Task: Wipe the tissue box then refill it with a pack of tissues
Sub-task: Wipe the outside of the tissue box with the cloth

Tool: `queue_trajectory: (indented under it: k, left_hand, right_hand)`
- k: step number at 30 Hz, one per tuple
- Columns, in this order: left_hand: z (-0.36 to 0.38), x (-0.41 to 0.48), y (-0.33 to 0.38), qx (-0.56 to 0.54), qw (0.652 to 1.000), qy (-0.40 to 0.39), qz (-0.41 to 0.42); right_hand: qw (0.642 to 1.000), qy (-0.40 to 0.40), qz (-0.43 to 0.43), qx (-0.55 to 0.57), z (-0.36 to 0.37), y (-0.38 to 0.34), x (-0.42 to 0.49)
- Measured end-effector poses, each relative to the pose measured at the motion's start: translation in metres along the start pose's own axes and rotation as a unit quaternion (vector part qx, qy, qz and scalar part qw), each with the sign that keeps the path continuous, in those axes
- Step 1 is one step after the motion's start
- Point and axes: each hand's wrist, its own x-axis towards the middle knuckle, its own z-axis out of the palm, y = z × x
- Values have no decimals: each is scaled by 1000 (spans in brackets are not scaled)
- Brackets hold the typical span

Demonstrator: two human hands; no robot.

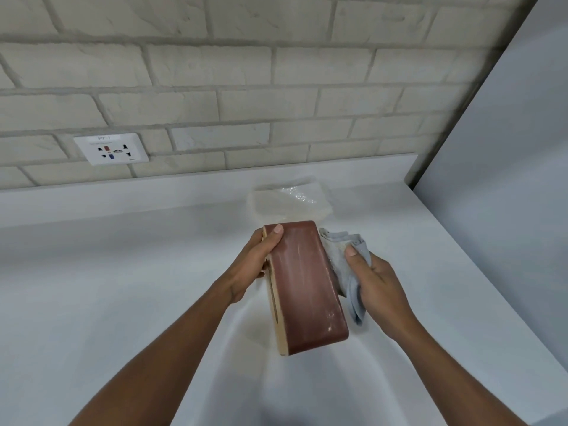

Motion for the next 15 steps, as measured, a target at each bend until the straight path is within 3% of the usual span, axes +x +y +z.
queue_trajectory:
  k: [10, 15]
  left_hand:
    - [-5, 3, -4, 25, 999, 38, -9]
    - [-12, -3, -23, 178, 972, 87, 128]
  right_hand:
    - [999, -16, -5, -36, -2, 10, 9]
    - [999, 7, -21, -41, -7, 12, 16]
